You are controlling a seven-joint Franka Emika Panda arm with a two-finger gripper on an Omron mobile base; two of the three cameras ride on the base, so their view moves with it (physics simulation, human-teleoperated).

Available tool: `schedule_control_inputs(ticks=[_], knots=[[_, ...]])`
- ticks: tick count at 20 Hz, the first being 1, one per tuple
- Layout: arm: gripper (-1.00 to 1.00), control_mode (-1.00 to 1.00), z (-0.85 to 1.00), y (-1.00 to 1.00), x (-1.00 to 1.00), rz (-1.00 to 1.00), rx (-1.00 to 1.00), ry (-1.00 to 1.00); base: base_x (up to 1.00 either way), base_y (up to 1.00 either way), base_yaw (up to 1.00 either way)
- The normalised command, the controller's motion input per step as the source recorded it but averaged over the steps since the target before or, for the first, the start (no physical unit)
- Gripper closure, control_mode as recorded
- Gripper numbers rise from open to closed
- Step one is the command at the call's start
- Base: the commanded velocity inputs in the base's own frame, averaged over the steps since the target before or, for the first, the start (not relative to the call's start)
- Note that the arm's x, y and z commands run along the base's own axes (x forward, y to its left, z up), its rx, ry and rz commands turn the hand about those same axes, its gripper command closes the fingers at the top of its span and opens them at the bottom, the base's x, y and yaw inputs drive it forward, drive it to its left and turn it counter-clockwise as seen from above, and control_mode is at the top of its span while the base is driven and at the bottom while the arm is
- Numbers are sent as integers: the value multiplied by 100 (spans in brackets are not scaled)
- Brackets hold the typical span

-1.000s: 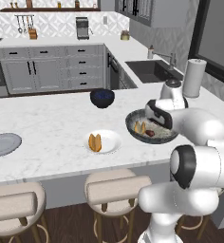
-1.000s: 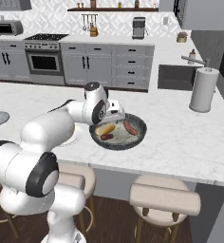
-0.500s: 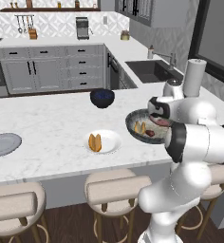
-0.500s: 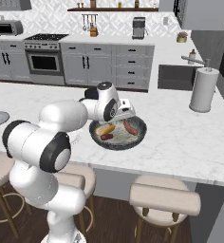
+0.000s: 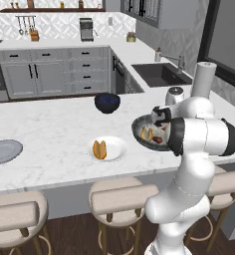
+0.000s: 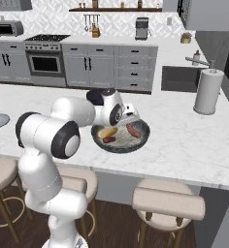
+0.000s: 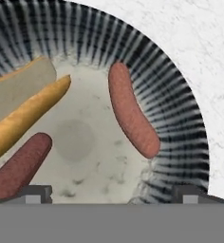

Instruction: Place one bun and one sausage from the bowl on each plate.

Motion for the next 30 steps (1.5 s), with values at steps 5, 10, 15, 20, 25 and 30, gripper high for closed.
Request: schedule_control_inputs(ticks=[5,10,15,20,25,30], knots=[[-100,-100,-32,-26,41,0,0,0,0,0,0],[-100,-100,-39,-8,29,0,-1,-10,0,0,0],[-100,-100,-32,-13,25,0,0,-10,0,0,0],[-100,-100,-17,-21,24,0,0,-3,0,0,0],[-100,-100,-29,-17,24,0,0,0,0,0,0],[-100,-100,-22,-7,24,1,0,0,0,0,0]])
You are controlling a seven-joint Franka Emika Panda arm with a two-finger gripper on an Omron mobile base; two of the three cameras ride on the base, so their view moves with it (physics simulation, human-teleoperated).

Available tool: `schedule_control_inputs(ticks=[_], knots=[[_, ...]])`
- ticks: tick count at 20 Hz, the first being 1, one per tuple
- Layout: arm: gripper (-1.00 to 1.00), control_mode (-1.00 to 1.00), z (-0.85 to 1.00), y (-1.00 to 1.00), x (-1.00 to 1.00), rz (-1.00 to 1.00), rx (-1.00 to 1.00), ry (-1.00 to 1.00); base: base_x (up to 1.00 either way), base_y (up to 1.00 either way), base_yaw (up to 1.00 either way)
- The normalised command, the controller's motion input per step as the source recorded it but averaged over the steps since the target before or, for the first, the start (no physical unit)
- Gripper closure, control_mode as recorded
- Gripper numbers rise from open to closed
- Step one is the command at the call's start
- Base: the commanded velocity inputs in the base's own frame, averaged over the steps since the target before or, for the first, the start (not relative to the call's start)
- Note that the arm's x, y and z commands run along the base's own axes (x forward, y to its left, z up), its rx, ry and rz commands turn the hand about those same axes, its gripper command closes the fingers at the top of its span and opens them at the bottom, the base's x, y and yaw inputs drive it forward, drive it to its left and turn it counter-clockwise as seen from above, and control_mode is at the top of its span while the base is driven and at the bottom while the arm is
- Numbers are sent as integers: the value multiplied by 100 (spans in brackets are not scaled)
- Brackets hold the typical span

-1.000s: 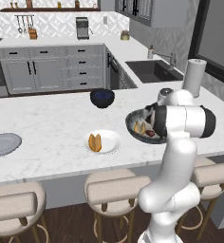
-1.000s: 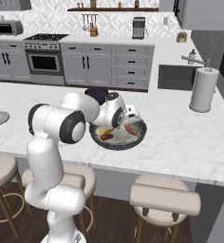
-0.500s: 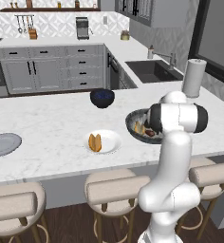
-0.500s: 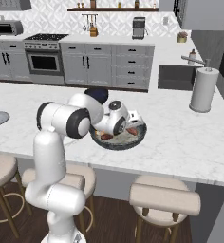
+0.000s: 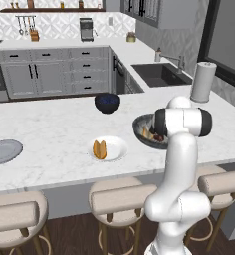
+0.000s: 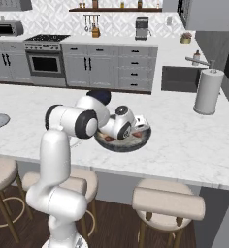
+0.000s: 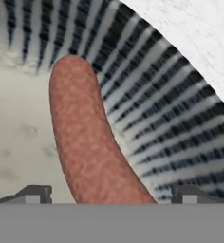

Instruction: Place one bun and one sausage from the bowl on each plate.

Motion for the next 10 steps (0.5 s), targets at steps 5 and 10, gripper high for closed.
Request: schedule_control_inputs(ticks=[5,10], knots=[[100,-100,-50,0,10,3,-1,2,0,0,0],[100,-100,-29,4,-16,-2,-5,0,0,0,0]])
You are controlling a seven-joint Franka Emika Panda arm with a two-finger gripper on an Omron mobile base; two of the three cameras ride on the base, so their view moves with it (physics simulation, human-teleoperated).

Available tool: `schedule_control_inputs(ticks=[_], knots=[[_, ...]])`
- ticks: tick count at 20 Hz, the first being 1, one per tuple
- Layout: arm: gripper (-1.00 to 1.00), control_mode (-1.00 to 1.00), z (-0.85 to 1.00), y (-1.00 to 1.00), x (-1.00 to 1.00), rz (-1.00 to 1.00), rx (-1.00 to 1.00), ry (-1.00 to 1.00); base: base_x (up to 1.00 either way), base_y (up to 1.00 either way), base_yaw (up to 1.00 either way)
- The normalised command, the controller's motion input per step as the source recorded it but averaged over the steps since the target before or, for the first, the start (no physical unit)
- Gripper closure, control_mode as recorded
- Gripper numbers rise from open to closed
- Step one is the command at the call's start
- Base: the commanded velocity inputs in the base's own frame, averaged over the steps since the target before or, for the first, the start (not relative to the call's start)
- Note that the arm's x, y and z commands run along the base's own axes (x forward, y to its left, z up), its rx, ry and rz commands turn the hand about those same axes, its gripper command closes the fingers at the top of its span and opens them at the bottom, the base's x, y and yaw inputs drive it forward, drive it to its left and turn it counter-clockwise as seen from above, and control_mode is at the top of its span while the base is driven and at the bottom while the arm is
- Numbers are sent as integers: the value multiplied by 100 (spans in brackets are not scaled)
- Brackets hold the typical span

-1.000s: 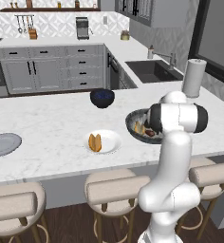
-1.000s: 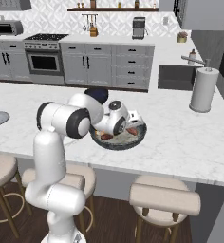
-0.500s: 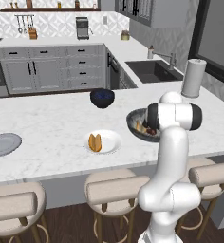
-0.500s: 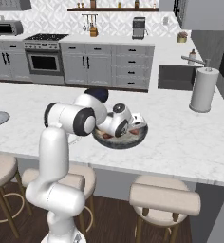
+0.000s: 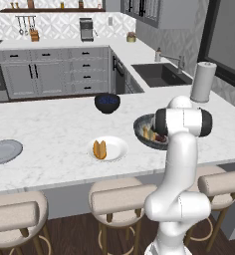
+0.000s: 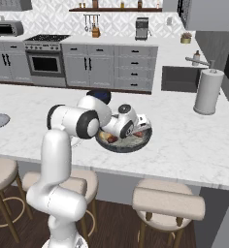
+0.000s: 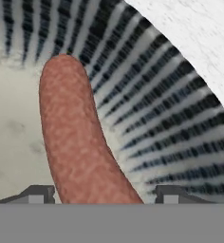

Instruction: Place one bun and one sausage from the bowl on each plate.

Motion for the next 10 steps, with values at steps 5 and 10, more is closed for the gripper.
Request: schedule_control_inputs(ticks=[5,10], knots=[[100,-100,20,4,-62,-28,0,-8,0,0,0],[100,-100,84,33,-48,-22,4,-31,0,0,0]])
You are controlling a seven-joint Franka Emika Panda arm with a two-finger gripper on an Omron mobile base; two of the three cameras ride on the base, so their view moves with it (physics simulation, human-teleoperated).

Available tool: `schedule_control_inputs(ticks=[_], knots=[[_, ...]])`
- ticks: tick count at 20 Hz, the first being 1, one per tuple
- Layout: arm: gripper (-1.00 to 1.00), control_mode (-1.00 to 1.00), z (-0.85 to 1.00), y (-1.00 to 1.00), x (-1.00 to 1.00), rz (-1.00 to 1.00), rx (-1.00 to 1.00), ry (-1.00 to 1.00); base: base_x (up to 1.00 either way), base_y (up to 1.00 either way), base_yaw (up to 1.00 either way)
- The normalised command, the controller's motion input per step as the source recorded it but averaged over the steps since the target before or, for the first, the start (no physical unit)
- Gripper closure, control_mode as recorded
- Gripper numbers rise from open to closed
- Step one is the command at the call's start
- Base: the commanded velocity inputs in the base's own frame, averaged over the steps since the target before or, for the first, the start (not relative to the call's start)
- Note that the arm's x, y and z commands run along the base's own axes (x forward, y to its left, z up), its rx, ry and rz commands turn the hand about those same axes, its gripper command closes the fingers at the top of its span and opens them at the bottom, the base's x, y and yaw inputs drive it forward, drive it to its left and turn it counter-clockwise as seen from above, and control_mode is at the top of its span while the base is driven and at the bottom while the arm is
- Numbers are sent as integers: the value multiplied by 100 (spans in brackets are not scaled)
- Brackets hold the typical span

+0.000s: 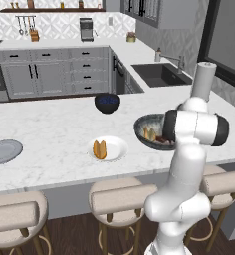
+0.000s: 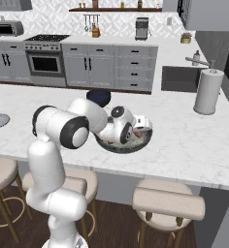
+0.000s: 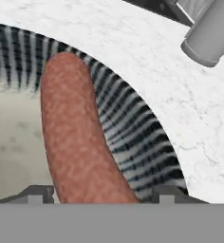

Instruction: Place one bun and one sausage from the bowl on each plate.

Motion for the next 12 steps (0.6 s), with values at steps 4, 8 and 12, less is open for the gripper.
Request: schedule_control_inputs(ticks=[4,8,12], knots=[[100,-100,100,36,-22,-11,24,-13,0,0,0],[100,-100,100,0,-17,-4,33,-4,0,0,0],[100,-100,100,0,-47,-1,5,-19,0,0,0]])
